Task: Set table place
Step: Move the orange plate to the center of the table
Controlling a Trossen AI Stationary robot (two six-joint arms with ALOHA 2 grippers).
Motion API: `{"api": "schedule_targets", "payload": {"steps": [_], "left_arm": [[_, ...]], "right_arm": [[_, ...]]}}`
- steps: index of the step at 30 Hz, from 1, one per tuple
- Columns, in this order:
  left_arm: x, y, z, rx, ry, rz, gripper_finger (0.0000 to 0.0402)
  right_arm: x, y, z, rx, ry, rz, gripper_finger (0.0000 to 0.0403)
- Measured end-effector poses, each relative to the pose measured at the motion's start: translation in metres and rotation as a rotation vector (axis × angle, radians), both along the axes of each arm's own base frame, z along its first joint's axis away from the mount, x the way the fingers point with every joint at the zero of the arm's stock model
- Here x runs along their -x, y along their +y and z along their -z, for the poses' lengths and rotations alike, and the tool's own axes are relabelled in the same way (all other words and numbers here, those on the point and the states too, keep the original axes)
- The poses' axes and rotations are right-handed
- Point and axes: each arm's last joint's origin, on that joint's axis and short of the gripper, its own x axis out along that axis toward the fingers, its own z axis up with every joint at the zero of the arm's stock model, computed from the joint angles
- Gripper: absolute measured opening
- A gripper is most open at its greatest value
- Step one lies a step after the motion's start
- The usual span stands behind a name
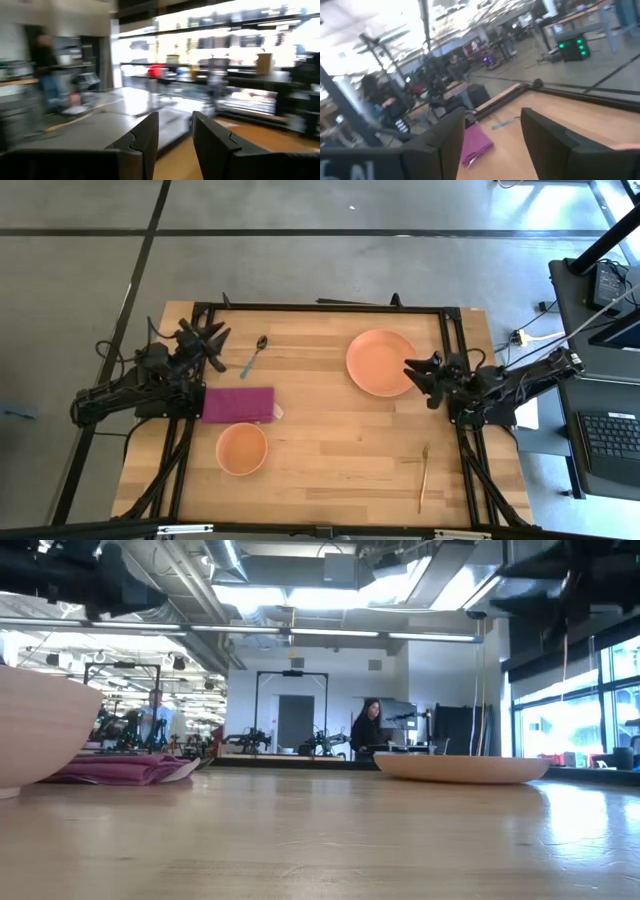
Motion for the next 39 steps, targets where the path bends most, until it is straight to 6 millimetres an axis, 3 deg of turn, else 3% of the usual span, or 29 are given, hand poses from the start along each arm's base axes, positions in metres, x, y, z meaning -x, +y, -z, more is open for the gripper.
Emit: {"api": "schedule_targets", "payload": {"steps": [2, 6, 13, 19, 27, 32, 39], "left_arm": [[-0.001, -0.002, -0.002, -0.018, -0.012, 0.083, 0.011], [-0.002, -0.001, -0.006, -0.033, -0.051, 0.06, 0.011], [-0.003, -0.003, -0.026, -0.016, 0.028, 0.134, 0.011], [-0.013, -0.001, -0.066, 0.015, 0.12, 0.176, 0.011], [-0.035, 0.007, -0.108, 0.056, 0.207, 0.158, 0.011], [-0.042, 0.009, -0.118, 0.058, 0.212, 0.159, 0.011], [-0.043, 0.01, -0.117, 0.067, 0.232, 0.16, 0.011]], "right_arm": [[0.0, 0.001, -0.016, 0.055, 0.018, -0.02, 0.0191], [-0.004, 0.002, -0.048, 0.18, 0.09, -0.023, 0.019], [-0.03, 0.006, -0.058, 0.215, 0.434, 0.051, 0.019], [-0.061, 0.004, -0.046, 0.189, 0.651, 0.085, 0.019], [-0.1, -0.007, -0.006, 0.078, 0.873, -0.018, 0.019], [-0.116, -0.016, 0.017, 0.029, 0.972, -0.05, 0.019], [-0.129, -0.026, 0.04, -0.082, 1.038, -0.075, 0.019]]}}
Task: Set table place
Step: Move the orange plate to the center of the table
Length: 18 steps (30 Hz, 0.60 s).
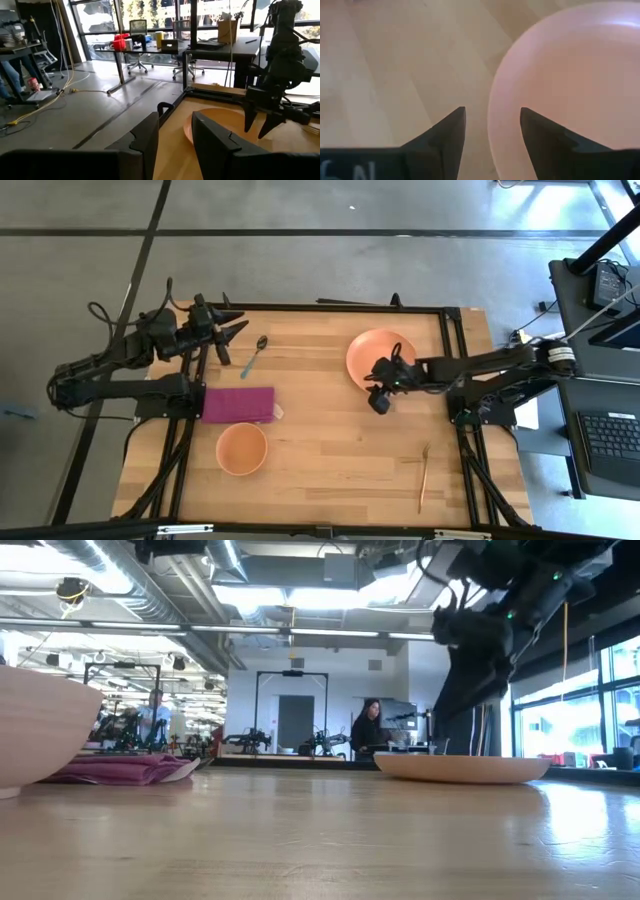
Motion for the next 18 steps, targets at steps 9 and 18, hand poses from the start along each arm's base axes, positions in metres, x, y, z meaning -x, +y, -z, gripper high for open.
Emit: {"api": "schedule_targets", "payload": {"steps": [9, 18], "left_arm": [[0.0, 0.0, 0.002, 0.005, 0.015, 0.0, 0.011], [0.0, 0.0, 0.003, 0.012, 0.033, 0.0, 0.011]], "right_arm": [[-0.013, -0.002, 0.028, -0.005, 0.094, -0.018, 0.019], [-0.019, -0.001, 0.051, -0.029, 0.172, -0.031, 0.019]]}}
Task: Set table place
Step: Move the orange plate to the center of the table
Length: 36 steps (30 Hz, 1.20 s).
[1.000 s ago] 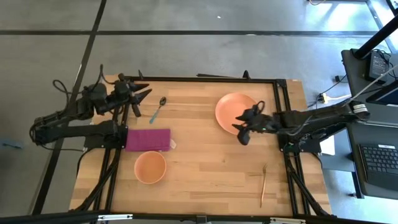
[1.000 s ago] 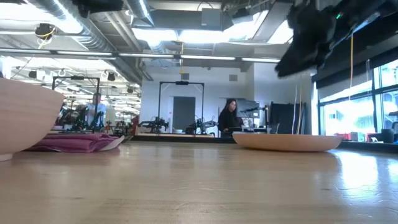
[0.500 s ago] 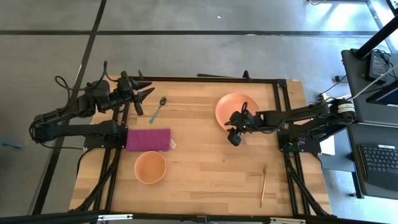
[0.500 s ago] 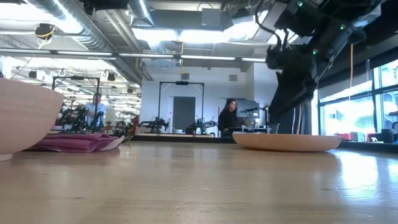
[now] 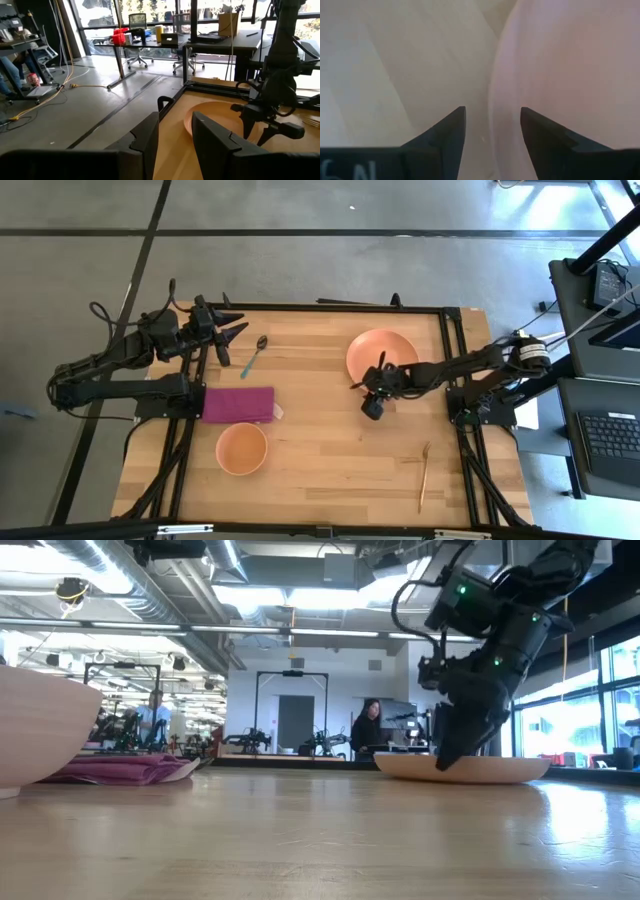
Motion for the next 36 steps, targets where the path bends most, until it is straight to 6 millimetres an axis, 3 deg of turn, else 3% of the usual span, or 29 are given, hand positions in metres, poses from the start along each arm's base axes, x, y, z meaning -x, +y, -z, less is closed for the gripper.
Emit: {"api": "schedule_targets", "payload": {"steps": [6, 13, 18, 22, 27, 31, 36], "left_arm": [[0.0, 0.0, 0.0, -0.001, 0.001, 0.0, 0.011], [0.0, 0.0, 0.0, -0.001, 0.001, 0.0, 0.011], [0.0, 0.0, 0.0, -0.003, 0.001, -0.006, 0.011], [0.0, 0.001, 0.0, -0.053, 0.029, -0.017, 0.011], [0.003, 0.005, -0.001, -0.132, 0.082, -0.18, 0.011], [0.005, 0.006, -0.001, -0.136, 0.087, -0.261, 0.011], [0.005, 0.006, -0.001, -0.137, 0.083, -0.261, 0.011]], "right_arm": [[-0.002, -0.002, 0.012, 0.054, 0.039, 0.054, 0.0157], [-0.001, -0.007, 0.008, 0.257, 0.065, 0.028, 0.0018], [-0.016, -0.007, -0.015, 0.313, 0.011, -0.019, 0.0014], [-0.041, 0.001, -0.05, 0.36, -0.088, -0.125, 0.0009], [-0.065, 0.02, -0.089, 0.479, -0.172, -0.317, 0.0009], [-0.077, 0.038, -0.093, 0.449, -0.199, -0.432, 0.0009], [-0.089, 0.059, -0.067, 0.39, -0.139, -0.554, 0.0009]]}}
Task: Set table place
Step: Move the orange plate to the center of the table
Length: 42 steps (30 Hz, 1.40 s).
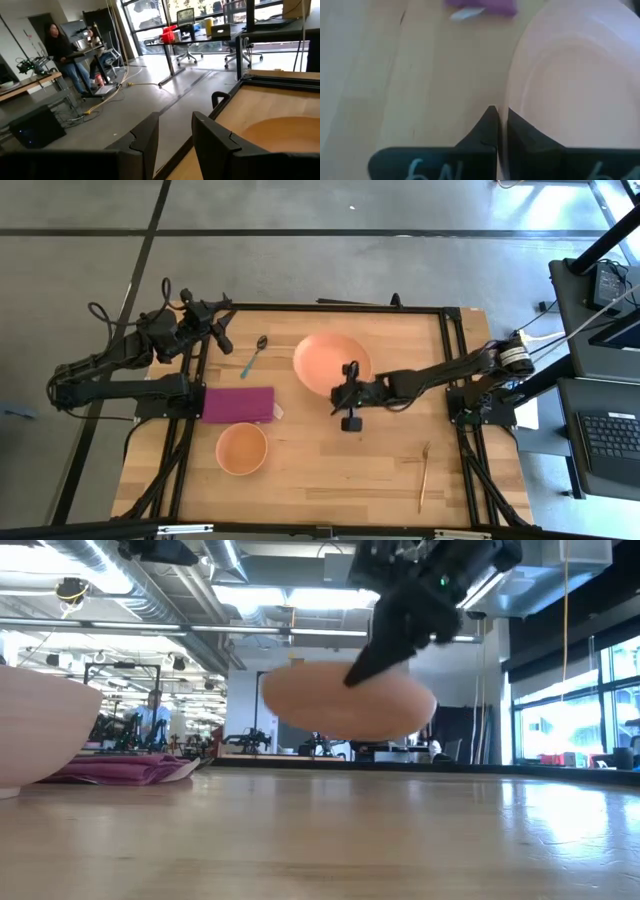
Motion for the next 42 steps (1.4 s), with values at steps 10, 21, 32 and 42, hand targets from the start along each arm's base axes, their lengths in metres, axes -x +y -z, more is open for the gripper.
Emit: {"api": "schedule_targets", "payload": {"steps": [10, 21, 32, 42], "left_arm": [[0.0, 0.0, -0.002, -0.007, -0.022, 0.0, 0.011], [-0.003, 0.0, -0.006, 0.042, -0.12, 0.033, 0.011], [-0.032, 0.007, 0.008, 0.14, -0.047, 0.13, 0.011], [-0.046, 0.011, 0.014, 0.15, -0.019, 0.123, 0.011]], "right_arm": [[-0.028, 0.051, 0.047, 0.102, 0.105, -0.106, 0.0009], [-0.029, 0.086, 0.067, 0.11, 0.19, -0.065, 0.0008], [-0.028, 0.092, 0.069, 0.005, 0.149, 0.047, 0.003], [-0.029, 0.094, 0.069, -0.079, 0.159, 0.032, 0.0034]]}}
